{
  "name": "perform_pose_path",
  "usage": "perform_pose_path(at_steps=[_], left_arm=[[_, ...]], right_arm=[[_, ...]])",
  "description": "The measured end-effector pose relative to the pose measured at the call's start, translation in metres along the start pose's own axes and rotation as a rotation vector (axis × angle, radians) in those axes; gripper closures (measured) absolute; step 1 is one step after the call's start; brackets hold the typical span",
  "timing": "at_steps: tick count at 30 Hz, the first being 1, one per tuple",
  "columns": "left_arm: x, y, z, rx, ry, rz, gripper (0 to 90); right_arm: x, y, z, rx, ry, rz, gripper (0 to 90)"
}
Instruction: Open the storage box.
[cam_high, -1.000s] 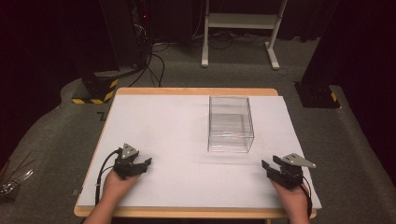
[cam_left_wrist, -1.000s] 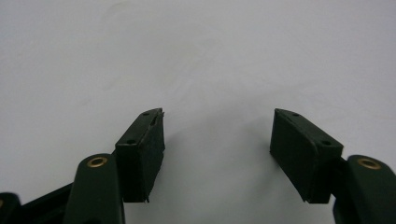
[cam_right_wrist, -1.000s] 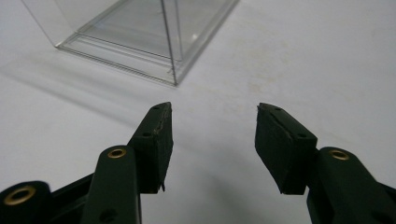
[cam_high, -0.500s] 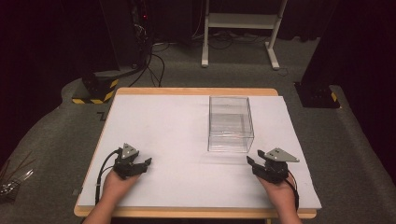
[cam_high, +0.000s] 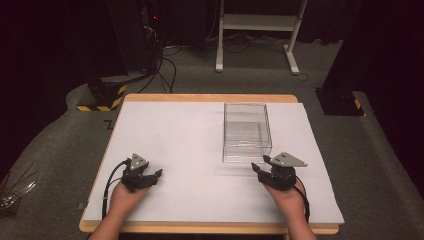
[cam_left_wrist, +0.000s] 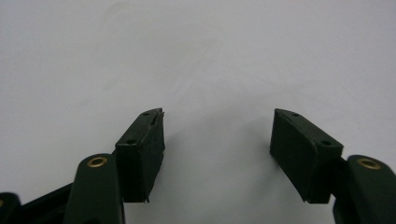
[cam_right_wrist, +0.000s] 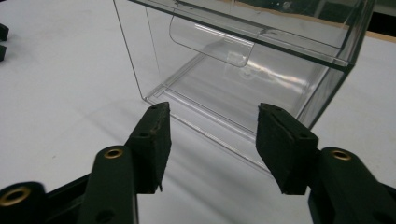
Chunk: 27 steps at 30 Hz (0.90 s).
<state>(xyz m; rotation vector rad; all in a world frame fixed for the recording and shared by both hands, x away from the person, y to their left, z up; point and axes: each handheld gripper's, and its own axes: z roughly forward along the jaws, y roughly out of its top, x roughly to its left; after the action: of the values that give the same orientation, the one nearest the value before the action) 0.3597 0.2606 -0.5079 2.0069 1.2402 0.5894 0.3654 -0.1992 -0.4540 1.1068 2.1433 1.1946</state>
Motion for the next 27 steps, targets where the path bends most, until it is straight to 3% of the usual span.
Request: perform_pose_path(at_steps=[9,19,27], left_arm=[[0.0,0.0,0.0,0.0,-0.001,-0.002,35.4],[-0.001,0.0,0.0,-0.002,0.001,-0.003,35.4],[-0.001,0.0,0.0,-0.002,0.006,-0.003,34.4]], right_arm=[[-0.007,0.008,0.014,-0.008,0.049,0.049,40.5],[-0.01,0.013,0.023,-0.026,0.072,0.038,38.4],[-0.012,0.01,0.027,-0.078,0.063,0.031,46.1]])
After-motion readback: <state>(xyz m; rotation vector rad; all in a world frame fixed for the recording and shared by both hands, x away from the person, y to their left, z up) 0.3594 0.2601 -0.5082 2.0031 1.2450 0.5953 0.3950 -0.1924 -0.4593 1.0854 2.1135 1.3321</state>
